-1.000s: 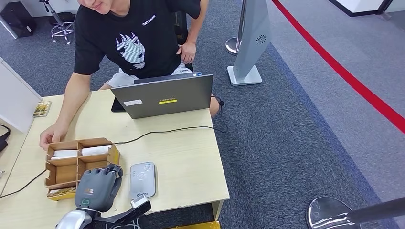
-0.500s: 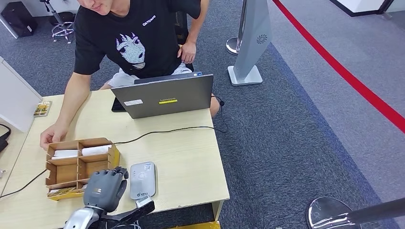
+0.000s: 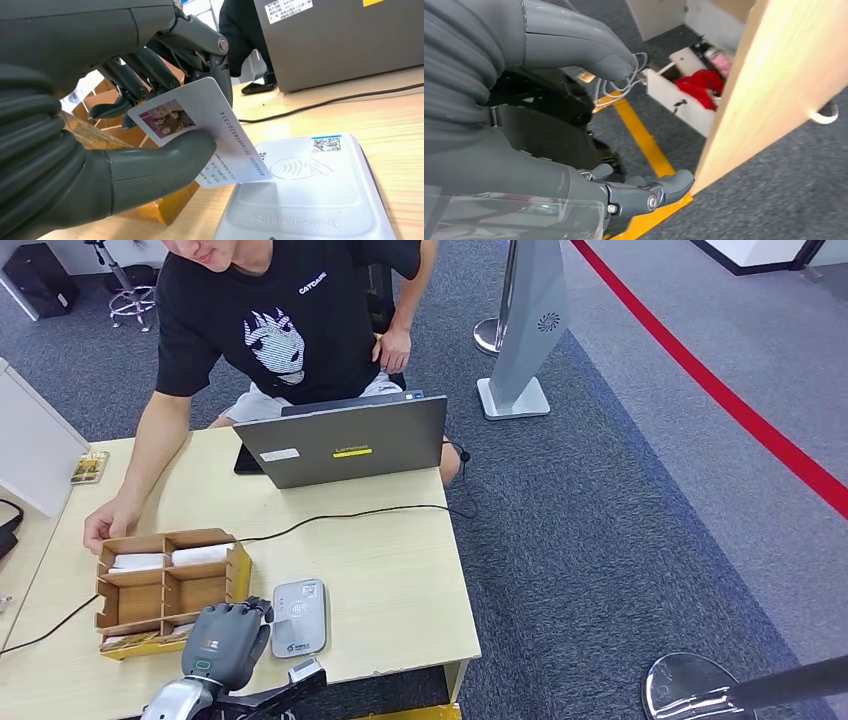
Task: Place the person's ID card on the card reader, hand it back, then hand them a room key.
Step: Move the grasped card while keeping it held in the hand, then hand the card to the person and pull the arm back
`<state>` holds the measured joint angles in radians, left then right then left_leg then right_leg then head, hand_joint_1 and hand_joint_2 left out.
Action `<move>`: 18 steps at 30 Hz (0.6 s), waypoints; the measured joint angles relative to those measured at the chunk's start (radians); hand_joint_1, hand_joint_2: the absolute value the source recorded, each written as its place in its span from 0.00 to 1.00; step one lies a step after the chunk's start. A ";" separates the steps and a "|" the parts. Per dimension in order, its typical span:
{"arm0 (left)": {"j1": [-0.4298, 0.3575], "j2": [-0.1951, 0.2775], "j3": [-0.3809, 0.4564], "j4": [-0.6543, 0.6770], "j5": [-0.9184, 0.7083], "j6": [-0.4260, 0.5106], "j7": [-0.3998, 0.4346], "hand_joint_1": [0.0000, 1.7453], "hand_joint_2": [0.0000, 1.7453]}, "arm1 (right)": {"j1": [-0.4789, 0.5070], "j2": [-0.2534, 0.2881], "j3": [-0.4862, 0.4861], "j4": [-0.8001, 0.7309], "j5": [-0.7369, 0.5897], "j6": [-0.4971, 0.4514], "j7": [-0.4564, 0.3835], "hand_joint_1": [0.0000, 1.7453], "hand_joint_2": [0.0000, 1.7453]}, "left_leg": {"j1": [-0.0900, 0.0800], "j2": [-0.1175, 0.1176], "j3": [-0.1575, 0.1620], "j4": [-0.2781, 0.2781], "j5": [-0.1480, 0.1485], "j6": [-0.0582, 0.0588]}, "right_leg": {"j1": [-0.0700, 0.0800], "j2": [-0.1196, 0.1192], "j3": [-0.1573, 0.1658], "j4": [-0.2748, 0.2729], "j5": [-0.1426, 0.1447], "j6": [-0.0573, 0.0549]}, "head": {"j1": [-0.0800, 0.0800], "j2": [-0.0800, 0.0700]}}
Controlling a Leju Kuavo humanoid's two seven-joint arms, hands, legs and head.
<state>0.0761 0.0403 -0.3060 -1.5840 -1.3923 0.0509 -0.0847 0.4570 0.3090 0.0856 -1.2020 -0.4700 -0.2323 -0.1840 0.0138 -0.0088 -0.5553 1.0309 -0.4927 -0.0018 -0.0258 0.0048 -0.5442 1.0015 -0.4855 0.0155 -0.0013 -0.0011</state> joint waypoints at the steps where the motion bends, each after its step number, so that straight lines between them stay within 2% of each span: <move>1: -0.002 0.000 -0.002 0.000 -0.013 0.005 0.005 1.00 1.00 | -0.006 0.000 0.001 0.008 -0.011 0.008 -0.018 0.00 1.00 | 0.000 0.000 0.000 0.000 0.000 0.000 | 0.000 0.000 0.000 0.000 0.000 0.000 | 0.000 0.000; 5: -0.011 0.000 -0.007 0.000 -0.044 0.012 0.016 1.00 1.00 | -0.049 -0.004 0.001 0.077 -0.045 0.032 -0.086 0.00 1.00 | 0.000 0.000 0.000 0.000 0.001 0.000 | 0.000 0.000 0.000 0.000 0.000 0.000 | 0.000 0.000; 8: -0.012 0.001 -0.009 -0.001 -0.069 0.028 0.017 1.00 1.00 | -0.067 -0.006 0.001 0.110 -0.050 0.037 -0.092 0.00 1.00 | 0.000 0.000 0.000 0.000 0.001 0.001 | 0.000 0.000 0.000 0.000 0.001 0.001 | 0.000 0.000; 11: -0.018 0.008 -0.018 -0.033 -0.138 0.083 0.034 1.00 1.00 | -0.083 -0.007 0.001 0.136 -0.062 0.052 -0.092 0.00 1.00 | 0.000 0.000 0.000 0.000 0.002 0.000 | 0.000 0.000 0.000 0.000 0.001 0.001 | 0.000 0.000; 15: -0.067 0.058 -0.059 -0.167 -0.169 0.087 0.129 1.00 1.00 | -0.113 -0.010 0.000 0.173 -0.085 0.073 -0.092 0.00 1.00 | 0.000 -0.001 -0.001 0.000 0.003 0.000 | 0.000 0.000 -0.001 0.000 0.002 0.001 | 0.000 0.000; 18: -0.110 0.104 -0.063 -0.270 -0.169 0.059 0.116 1.00 1.00 | -0.126 -0.012 -0.002 0.194 -0.085 0.079 -0.092 0.00 1.00 | 0.000 -0.001 -0.001 0.000 0.003 0.000 | 0.000 0.000 -0.001 0.001 0.002 0.001 | 0.000 0.000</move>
<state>-0.0336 0.1443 -0.3690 -1.8542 -1.5618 0.1104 0.0311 0.3308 0.2973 0.0840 -1.0081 -0.5553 -0.1531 -0.2765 0.0143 -0.0096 -0.5566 1.0310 -0.4894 -0.0020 -0.0256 0.0046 -0.5453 1.0021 -0.4830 0.0161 -0.0010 -0.0011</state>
